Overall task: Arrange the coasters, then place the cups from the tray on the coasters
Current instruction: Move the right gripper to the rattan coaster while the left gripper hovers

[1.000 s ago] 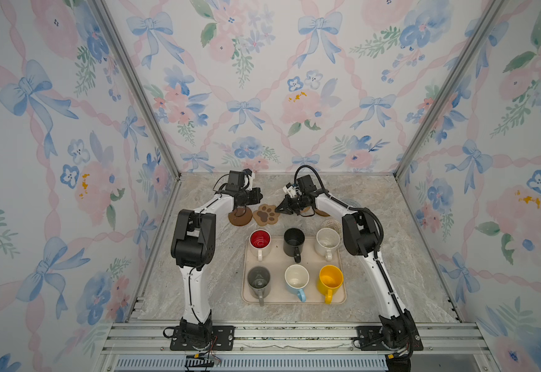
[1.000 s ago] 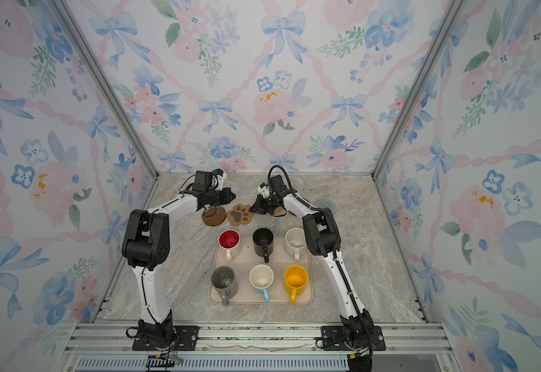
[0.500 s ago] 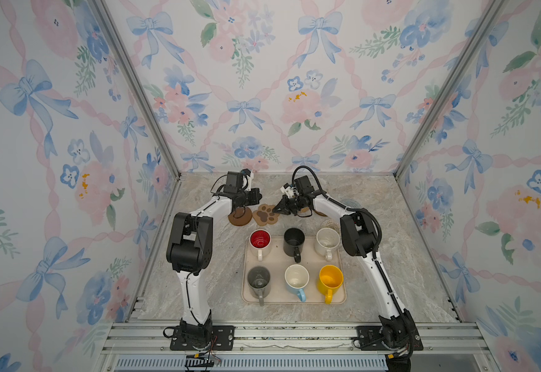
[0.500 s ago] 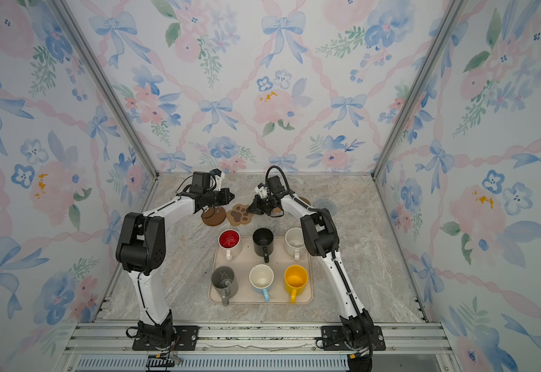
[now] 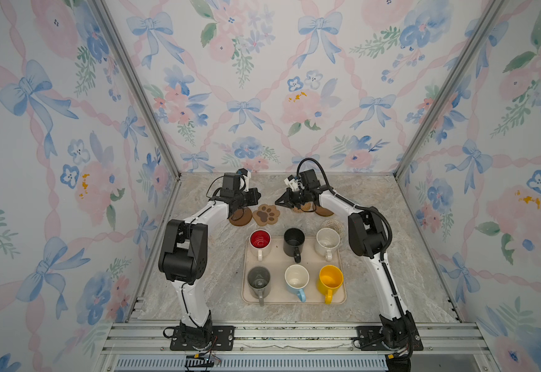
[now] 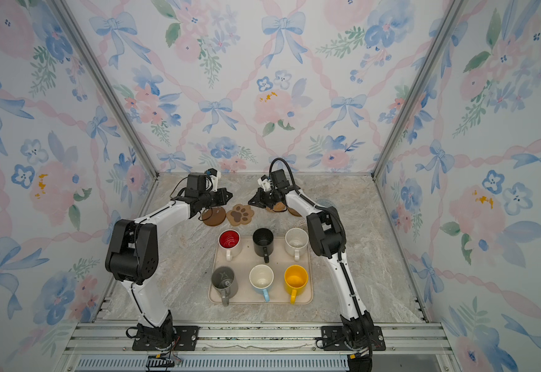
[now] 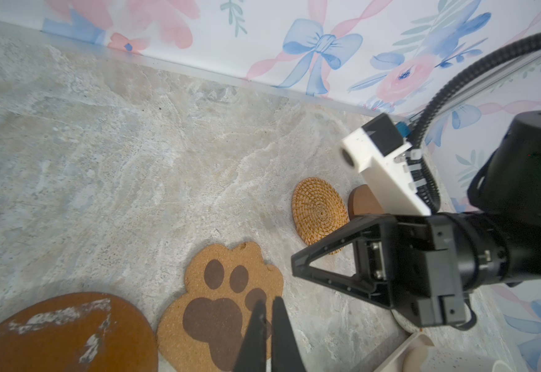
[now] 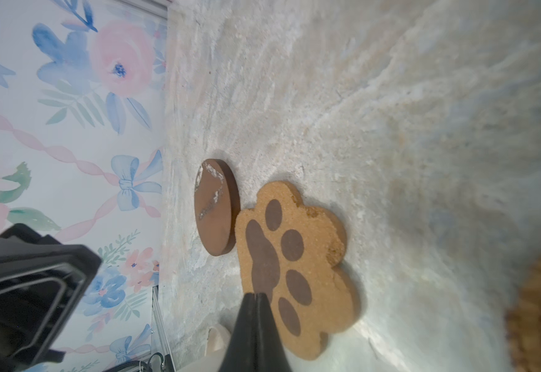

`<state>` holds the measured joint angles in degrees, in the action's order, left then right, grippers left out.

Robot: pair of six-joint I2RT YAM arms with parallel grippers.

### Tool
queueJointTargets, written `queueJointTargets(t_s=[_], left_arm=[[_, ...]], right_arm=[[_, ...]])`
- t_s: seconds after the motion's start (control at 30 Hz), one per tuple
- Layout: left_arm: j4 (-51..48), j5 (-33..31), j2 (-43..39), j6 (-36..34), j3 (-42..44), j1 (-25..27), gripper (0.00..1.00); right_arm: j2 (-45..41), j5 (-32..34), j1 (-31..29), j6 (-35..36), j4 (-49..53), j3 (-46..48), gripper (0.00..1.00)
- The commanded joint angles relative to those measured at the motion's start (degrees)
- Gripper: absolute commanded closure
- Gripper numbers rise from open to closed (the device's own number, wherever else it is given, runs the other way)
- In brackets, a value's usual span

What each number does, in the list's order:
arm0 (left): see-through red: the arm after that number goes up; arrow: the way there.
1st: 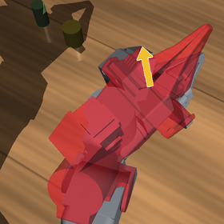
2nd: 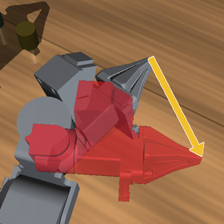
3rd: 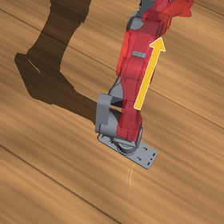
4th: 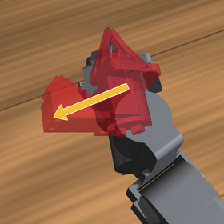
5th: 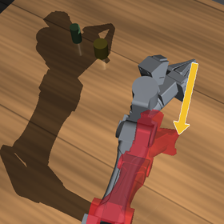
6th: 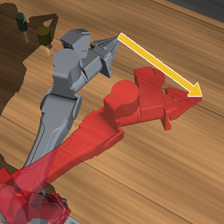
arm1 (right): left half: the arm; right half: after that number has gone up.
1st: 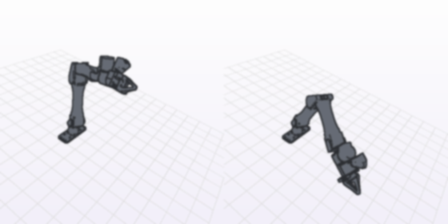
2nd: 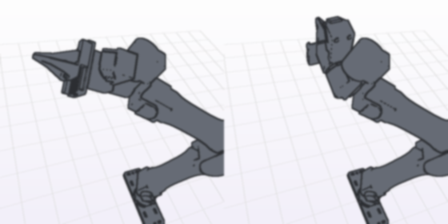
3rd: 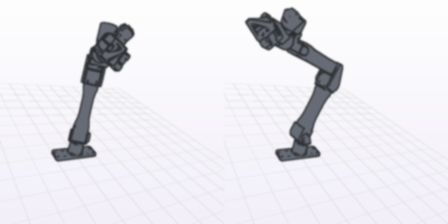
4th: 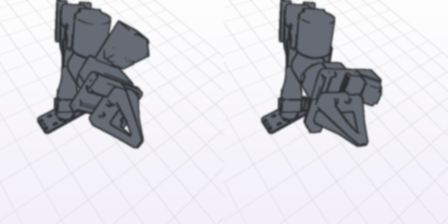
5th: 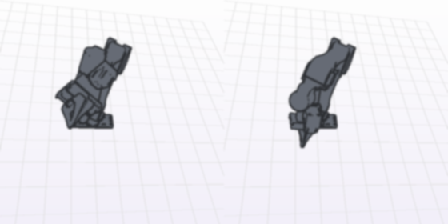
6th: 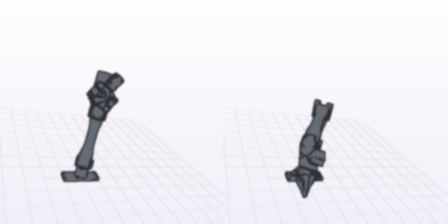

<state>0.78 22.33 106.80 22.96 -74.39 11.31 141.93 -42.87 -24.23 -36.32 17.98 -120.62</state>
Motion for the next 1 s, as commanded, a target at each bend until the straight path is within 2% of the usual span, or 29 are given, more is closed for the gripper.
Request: queueJointTargets(t_s=[0.0, 0.17, 0.4, 0.67, 0.83, 0.97], left_arm=[[3.8, -0.1, -3.8, 1.2, 3.2, 0.7, 1.0], [12.0, 1.4, -8.5, 3.8, 10.0, 1.0, 1.0], [12.2, -0.5, -12.3, 3.8, 13.2, 1.6, 1.0], [11.5, -2.7, -15.0, 3.5, 15.8, 2.8, 1.0], [5.7, -6.4, -14.9, 2.4, 15.0, 2.8, 1.0], [5.9, -7.1, -16.4, 2.8, 17.0, 2.8, 1.0]], right_arm=[[-5.2, 1.3, 3.3, 3.5, 2.7, 0.1, 1.0], [-4.8, 11.7, 5.4, 12.7, 19.4, -6.5, 1.0], [-0.9, 23.4, 7.1, 17.3, 30.1, -13.1, 1.0], [4.7, 24.6, 7.7, 16.8, 32.3, -19.2, 1.0], [6.1, 25.8, 7.6, 16.1, 31.3, -19.9, 1.0], [7.2, 25.5, 7.6, 15.6, 30.7, -20.4, 1.0]])
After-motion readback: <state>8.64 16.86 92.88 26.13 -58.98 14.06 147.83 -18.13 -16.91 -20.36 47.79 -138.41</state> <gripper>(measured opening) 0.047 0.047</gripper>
